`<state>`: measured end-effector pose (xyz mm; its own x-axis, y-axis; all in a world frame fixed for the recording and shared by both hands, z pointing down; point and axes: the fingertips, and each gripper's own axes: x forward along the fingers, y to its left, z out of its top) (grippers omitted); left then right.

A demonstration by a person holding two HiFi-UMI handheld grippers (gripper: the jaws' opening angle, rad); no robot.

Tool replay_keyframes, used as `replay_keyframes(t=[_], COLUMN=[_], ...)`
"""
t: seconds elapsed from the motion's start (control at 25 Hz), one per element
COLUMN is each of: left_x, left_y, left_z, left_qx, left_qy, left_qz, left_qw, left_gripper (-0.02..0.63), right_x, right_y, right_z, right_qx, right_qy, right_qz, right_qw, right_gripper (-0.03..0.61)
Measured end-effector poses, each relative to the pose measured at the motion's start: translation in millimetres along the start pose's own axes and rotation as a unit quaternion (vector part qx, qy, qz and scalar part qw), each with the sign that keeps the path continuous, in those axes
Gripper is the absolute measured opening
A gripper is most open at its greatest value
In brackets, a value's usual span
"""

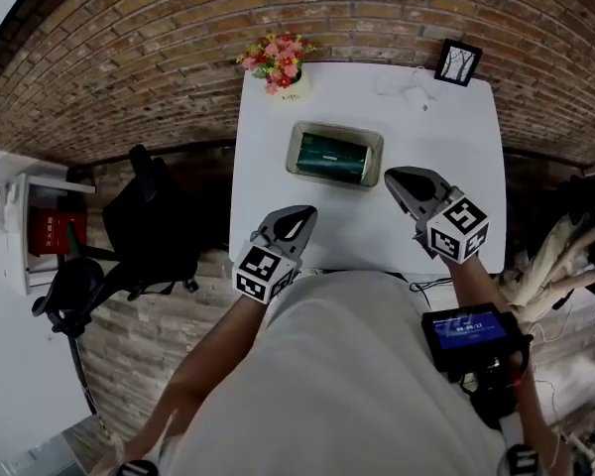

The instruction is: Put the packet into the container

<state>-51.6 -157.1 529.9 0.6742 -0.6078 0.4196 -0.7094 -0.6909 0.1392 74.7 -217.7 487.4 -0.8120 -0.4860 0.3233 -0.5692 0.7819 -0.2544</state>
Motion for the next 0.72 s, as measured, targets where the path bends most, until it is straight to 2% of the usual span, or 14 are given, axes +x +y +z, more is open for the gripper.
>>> replay_keyframes(t=[0.44, 0.72], left_x=[10.7, 17.1], left_y=[-19.1, -22.9], left_z=[0.5, 2.8], left_qx=[0.008, 0.015], left_qy=[0.012, 0.012], left_qz=[-0.028, -0.037], left_qw=[0.9995, 0.9991], left_gripper=[0.011, 0.011], right_x=[-20.2, -20.9], right_y=[19.3, 23.7], right_z=[-38.0, -42.4], right_qx=[0.030, 0.021], right_qy=[-0.009, -0.012], right_qz=[-0.027, -0.032], right_qw=[0.999, 0.999], right_gripper=[0.012, 0.011])
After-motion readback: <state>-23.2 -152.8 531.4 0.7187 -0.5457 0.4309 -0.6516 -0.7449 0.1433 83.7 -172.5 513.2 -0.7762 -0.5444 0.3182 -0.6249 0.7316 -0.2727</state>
